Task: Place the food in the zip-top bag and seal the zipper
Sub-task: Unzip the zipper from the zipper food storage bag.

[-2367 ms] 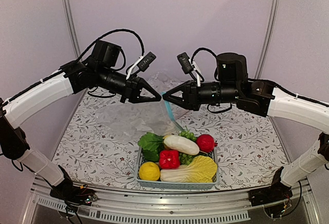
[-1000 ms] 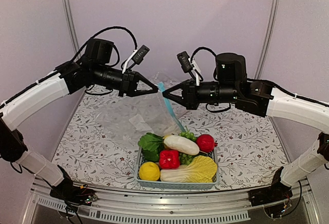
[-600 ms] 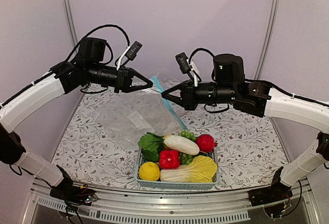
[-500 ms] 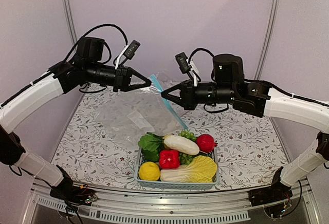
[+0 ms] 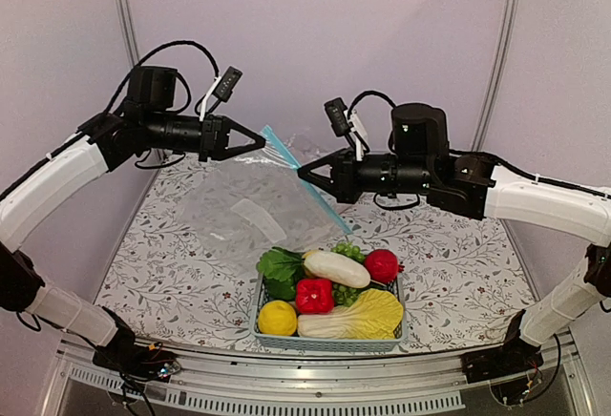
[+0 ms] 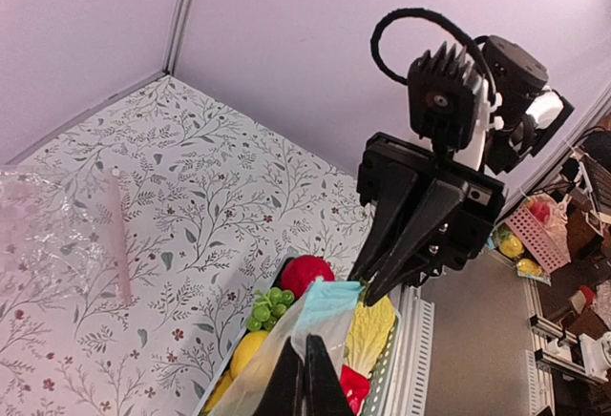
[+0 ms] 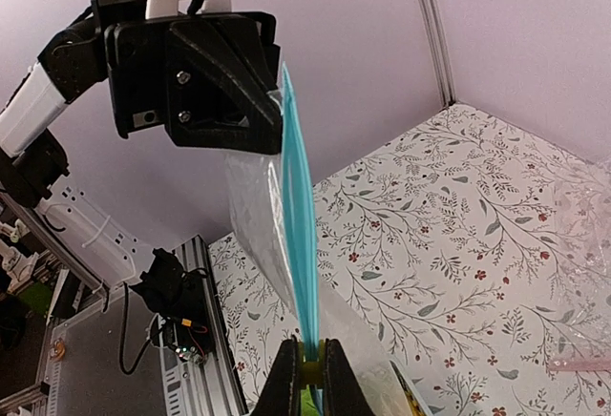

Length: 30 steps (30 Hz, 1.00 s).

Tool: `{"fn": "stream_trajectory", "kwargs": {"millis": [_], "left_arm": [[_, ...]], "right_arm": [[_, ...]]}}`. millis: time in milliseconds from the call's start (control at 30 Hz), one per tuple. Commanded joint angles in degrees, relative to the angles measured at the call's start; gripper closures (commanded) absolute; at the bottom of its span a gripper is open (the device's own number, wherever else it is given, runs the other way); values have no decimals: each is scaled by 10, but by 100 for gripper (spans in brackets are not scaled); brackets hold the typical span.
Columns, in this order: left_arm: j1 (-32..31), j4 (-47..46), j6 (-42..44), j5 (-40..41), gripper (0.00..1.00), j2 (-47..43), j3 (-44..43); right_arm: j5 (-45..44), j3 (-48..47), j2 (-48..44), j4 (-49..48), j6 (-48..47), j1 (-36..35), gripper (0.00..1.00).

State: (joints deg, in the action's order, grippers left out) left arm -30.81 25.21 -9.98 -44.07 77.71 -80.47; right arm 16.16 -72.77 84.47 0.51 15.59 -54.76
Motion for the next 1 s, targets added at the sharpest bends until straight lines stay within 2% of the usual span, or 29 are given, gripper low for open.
{"fn": "stream_trajectory", "kwargs": {"millis": [0, 233, 533, 700, 967], "left_arm": [[57, -21, 0, 47, 100, -31, 1], [81, -28, 6, -13, 100, -34, -6], [106, -34, 12, -40, 100, -35, -24], [107, -62, -6, -105, 100, -22, -39], [108, -81, -12, -114, 100, -17, -56]], "right_arm": [[-14, 23, 3, 77, 1, 3, 96], [-9, 22, 8, 80, 1, 3, 96], [-3, 18, 15, 95, -1, 3, 96], [1, 6, 22, 121, -13, 2, 96], [-11, 4, 21, 138, -23, -4, 96]]}}
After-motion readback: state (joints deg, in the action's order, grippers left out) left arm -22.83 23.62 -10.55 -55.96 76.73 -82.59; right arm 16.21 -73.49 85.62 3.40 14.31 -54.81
